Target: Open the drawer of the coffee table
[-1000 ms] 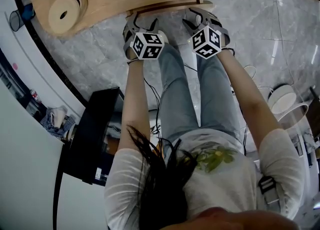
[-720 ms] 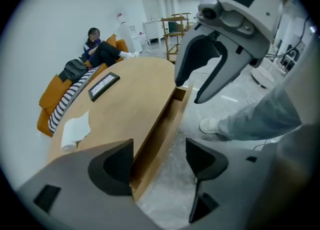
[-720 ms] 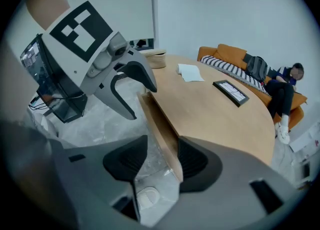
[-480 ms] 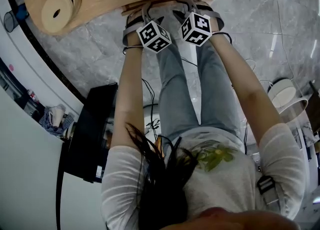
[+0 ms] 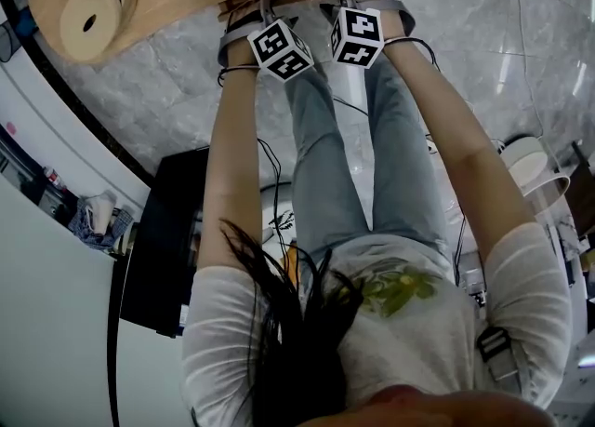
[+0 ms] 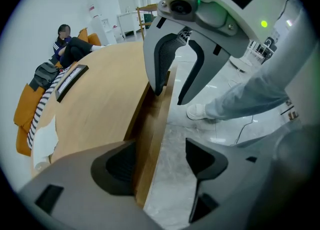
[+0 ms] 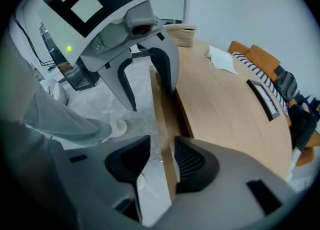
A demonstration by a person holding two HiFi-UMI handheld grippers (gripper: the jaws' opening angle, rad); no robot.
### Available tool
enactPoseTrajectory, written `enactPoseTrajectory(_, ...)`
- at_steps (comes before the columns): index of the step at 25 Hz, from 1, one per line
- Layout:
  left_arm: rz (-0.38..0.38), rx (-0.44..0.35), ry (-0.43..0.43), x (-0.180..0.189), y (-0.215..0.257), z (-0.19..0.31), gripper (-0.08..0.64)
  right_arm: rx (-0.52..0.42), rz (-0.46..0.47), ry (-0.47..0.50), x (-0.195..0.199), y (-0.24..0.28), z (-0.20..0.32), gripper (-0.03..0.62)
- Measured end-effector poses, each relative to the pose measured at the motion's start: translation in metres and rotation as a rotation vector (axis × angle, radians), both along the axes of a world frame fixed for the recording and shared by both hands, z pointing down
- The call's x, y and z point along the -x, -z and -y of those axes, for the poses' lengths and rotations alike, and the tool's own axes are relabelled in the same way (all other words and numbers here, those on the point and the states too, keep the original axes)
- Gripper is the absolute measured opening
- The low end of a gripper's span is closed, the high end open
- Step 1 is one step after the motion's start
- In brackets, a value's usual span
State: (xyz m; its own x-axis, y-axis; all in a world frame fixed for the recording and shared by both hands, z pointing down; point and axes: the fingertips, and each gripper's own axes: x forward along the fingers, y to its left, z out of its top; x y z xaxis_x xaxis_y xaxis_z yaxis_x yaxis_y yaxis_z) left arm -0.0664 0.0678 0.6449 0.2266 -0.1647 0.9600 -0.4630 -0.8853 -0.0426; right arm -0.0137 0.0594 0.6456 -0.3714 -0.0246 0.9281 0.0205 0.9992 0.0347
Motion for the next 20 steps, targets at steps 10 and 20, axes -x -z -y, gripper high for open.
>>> enactPoseTrajectory(10, 0.042, -0.052, -0.014, 0.002, -0.011, 0.011, 0.106, -0.149, -0.095, 0.140, 0.000, -0.021, 0.003, 0.079)
enactPoseTrajectory(20, 0.048, 0.010, 0.014, 0.005, -0.016, 0.004, 0.101, -0.027, -0.090, 0.074, 0.000, -0.023, -0.001, 0.077)
